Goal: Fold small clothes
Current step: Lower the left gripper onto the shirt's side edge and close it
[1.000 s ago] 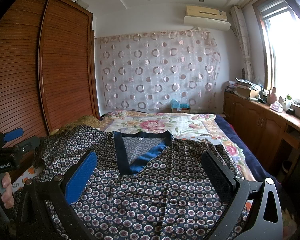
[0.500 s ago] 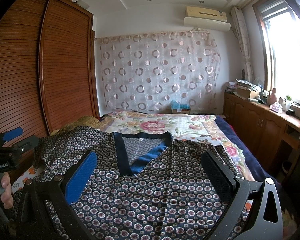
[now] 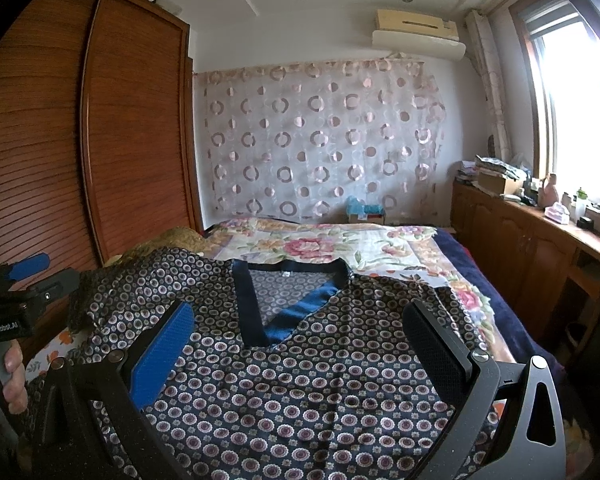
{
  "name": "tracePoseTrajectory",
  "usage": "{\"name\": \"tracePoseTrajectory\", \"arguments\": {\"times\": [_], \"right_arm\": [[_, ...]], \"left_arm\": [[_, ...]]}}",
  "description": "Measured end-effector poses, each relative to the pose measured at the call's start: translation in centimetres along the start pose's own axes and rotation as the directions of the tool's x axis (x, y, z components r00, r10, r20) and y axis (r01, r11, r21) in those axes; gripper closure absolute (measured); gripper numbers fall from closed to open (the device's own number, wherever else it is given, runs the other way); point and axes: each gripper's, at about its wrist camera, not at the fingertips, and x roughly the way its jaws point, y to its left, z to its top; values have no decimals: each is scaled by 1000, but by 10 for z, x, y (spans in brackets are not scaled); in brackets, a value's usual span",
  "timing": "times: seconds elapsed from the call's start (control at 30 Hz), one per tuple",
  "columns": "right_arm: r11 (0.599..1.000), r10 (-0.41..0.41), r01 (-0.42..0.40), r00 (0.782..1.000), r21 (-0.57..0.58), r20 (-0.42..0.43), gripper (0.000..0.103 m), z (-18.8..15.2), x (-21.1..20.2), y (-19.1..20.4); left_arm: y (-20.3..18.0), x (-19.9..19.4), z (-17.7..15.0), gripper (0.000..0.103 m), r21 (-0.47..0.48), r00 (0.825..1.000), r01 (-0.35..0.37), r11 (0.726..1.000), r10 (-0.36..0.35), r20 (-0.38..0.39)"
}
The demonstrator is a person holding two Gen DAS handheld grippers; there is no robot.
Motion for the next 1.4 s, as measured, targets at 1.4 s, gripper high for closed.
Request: {"name": "tracePoseTrajectory", "arguments": {"times": [1.4], "right_arm": [[956, 223, -262, 940, -130, -257, 0, -13, 84, 40]], "left_arm": [[163, 97, -43, 14, -118, 951, -38, 992, 0, -308]]}}
